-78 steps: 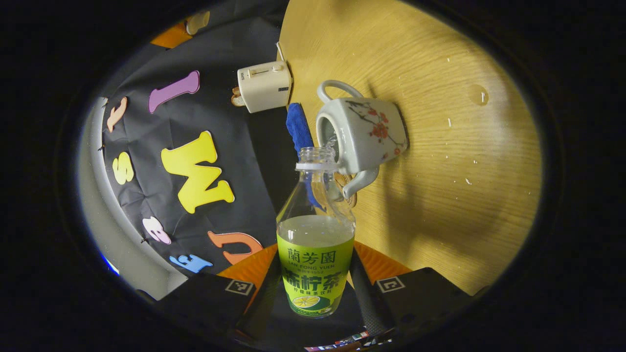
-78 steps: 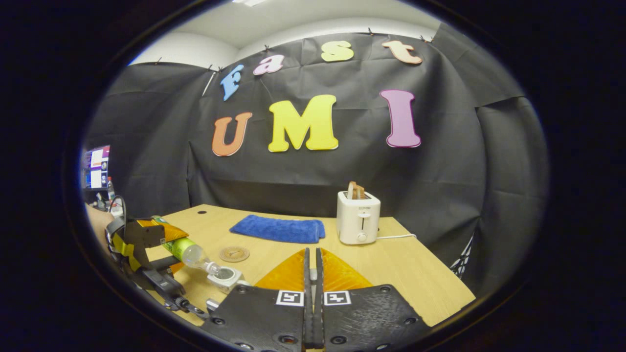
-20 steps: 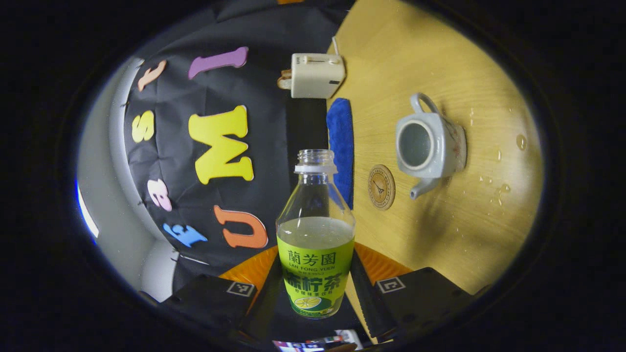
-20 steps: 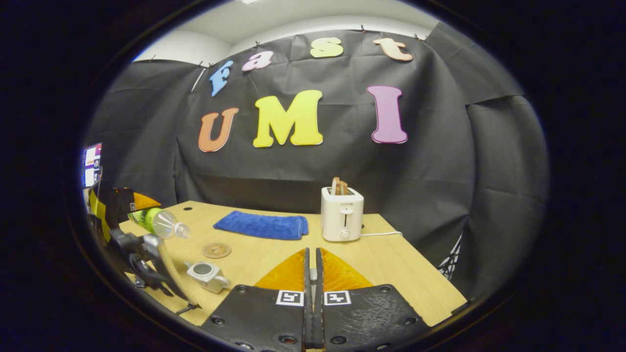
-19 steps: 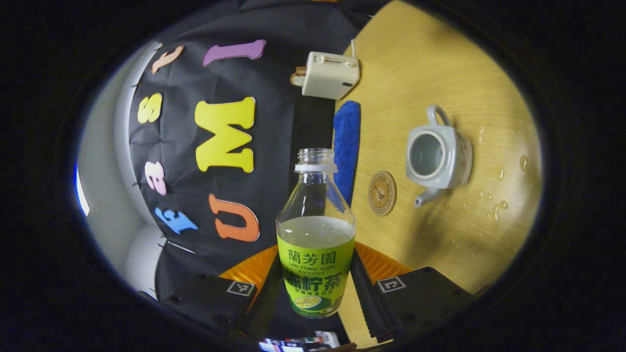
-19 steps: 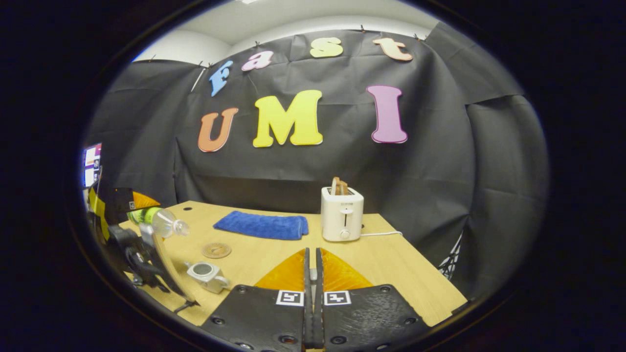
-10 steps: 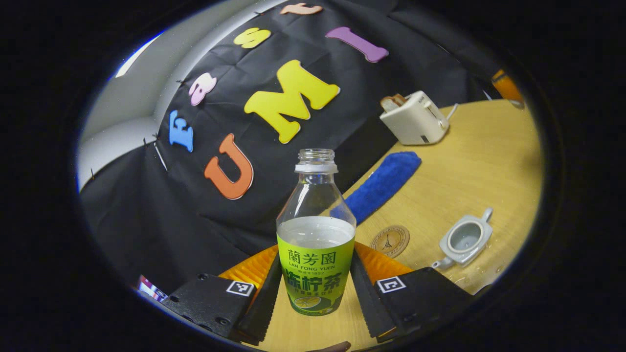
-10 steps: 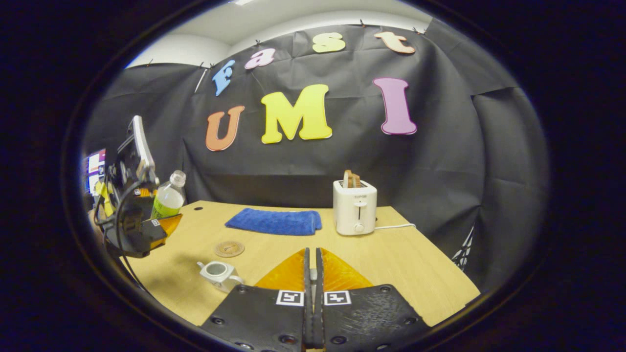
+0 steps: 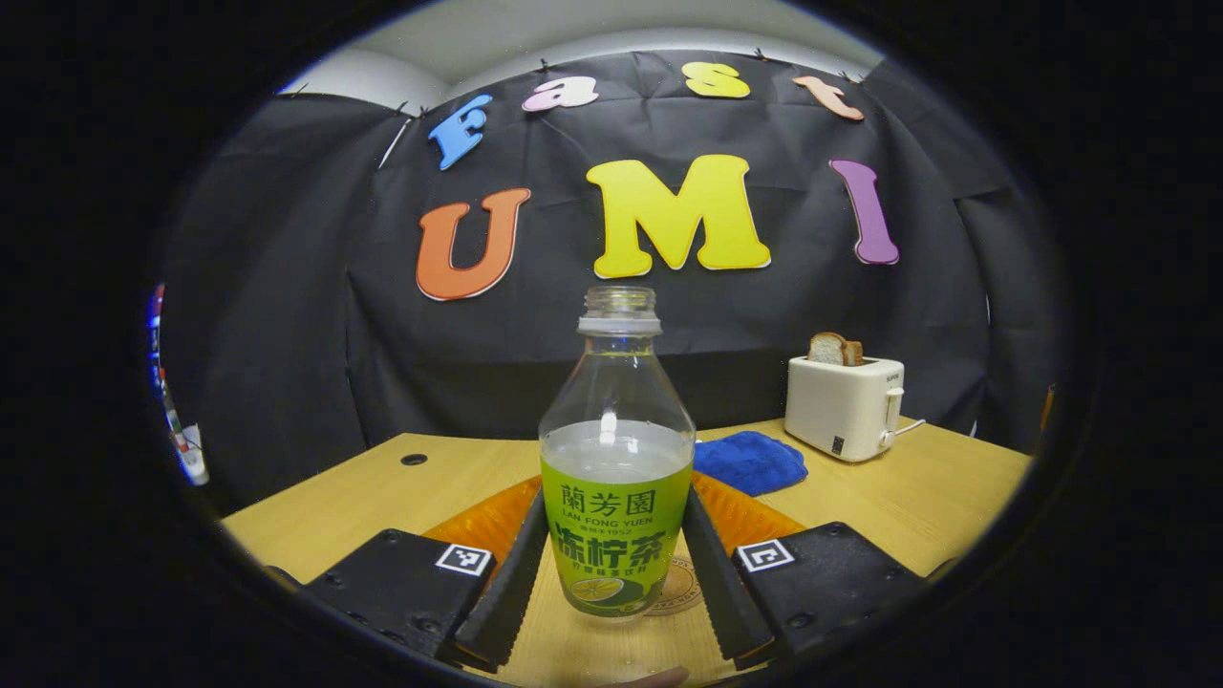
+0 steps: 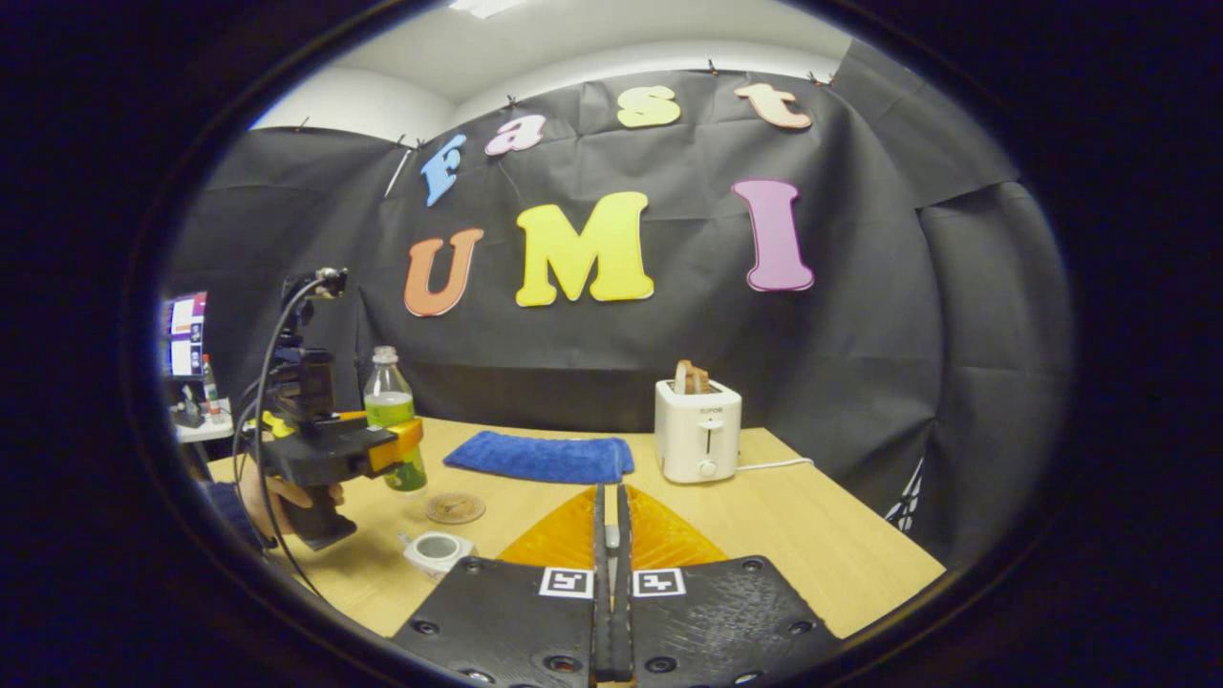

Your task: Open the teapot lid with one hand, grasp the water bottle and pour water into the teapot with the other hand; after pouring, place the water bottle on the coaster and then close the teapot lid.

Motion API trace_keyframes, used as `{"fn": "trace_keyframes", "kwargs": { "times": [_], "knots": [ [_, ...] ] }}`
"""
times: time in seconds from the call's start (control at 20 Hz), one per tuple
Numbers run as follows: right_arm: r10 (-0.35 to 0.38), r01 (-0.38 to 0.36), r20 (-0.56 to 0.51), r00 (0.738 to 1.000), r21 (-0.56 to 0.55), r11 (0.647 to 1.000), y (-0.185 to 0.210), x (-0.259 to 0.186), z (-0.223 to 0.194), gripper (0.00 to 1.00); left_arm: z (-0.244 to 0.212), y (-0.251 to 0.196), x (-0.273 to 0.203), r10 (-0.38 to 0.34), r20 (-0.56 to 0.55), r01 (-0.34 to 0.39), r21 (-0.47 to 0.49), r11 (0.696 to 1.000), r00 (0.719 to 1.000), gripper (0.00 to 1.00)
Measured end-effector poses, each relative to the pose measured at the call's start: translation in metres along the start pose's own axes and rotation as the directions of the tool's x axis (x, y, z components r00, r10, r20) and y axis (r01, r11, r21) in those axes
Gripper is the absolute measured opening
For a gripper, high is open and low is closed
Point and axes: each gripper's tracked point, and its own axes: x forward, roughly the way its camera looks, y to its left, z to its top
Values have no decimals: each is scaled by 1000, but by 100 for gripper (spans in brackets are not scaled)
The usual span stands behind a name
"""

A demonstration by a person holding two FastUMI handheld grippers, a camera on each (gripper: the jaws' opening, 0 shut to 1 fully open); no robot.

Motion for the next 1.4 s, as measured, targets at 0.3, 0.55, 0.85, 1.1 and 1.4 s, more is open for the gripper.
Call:
{"fn": "trace_keyframes", "kwargs": {
  "times": [0.3, 0.55, 0.85, 1.1, 1.4],
  "knots": [
    [-29, 28, -42, 999, -14, 1000, -10, 14, -18, 1, -22, -8, 28, -42, -31, 40, -67, 997, 999, 78],
    [-40, 39, -53, 998, -30, 999, -10, 20, -24, 0, -21, -18, 33, -69, -23, 68, -65, 996, 997, 79],
    [-22, 19, -74, 997, -40, 999, -1, 23, -31, 0, -27, -27, 33, -98, -41, 94, -82, 992, 994, 80],
    [-21, 18, -82, 996, -33, 999, -2, 25, -34, 1, -15, -24, 29, -83, -14, 82, -61, 995, 996, 81],
    [-15, 12, -68, 998, -40, 999, 3, 21, -29, 1, 1, -25, 15, -90, -9, 90, -15, 996, 996, 97]
  ]
}}
